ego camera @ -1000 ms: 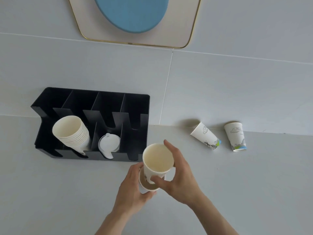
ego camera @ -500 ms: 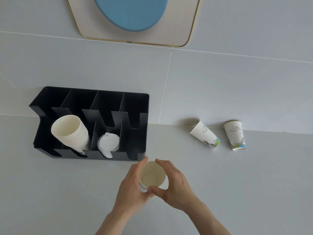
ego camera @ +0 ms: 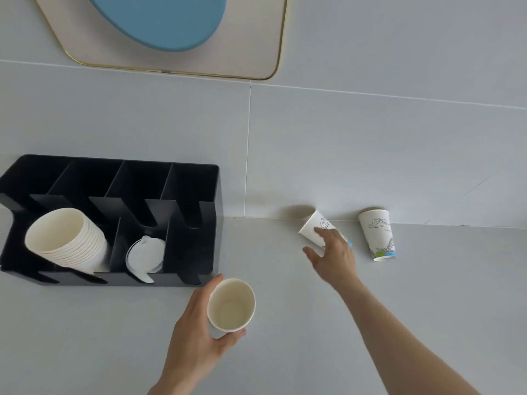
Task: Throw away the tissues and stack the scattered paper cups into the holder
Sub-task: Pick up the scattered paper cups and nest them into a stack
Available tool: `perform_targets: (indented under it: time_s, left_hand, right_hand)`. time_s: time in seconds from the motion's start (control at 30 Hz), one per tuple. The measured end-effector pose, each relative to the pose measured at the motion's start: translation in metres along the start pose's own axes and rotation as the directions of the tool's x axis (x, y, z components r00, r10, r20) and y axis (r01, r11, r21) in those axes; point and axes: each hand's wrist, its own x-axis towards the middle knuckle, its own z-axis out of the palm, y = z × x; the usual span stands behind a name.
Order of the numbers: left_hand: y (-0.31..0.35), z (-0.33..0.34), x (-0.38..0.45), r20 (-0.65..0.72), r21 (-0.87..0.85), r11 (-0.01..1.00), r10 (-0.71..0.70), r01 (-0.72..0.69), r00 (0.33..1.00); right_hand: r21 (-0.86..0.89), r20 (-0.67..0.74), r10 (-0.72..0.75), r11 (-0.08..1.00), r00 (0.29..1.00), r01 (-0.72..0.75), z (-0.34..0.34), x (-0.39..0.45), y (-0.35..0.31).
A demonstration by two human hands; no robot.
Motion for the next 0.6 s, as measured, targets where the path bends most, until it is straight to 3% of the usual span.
perform_targets:
  time_s: [0.13, 0.3, 0.43, 0.5, 0.6]
  left_hand:
    - [0.004, 0.005, 0.003, -0.009, 0.006, 1.0, -0.012, 0.012, 1.0]
    - [0.004, 0.008, 0.003, -0.026, 0.014, 0.999, -0.031, 0.031, 0.999]
    - [0.004, 0.011, 0.003, -0.038, 0.006, 0.999, -0.039, 0.039, 0.999]
    - [0.004, 0.011, 0.003, -0.038, 0.002, 0.999, -0.039, 0.039, 0.998]
    - [0.005, 0.01, 0.004, -0.031, 0.001, 0.999, -0.037, 0.037, 0.999]
  right_hand:
    - [-0.216, 0.062, 0.041, 0.976, 0.997, -0.027, -0.002, 0.047, 0.024]
    - [-0.245, 0.19, 0.177, 0.961, 0.966, -0.128, 0.011, 0.069, 0.032]
    - [-0.265, 0.192, 0.15, 0.959, 0.97, -0.096, 0.023, 0.054, 0.026]
    - [-0.2, 0.232, 0.143, 0.975, 0.962, -0.096, 0.023, 0.042, 0.015]
    - [0.028, 0.223, 0.107, 0.993, 0.969, -0.116, 0.015, 0.023, -0.012]
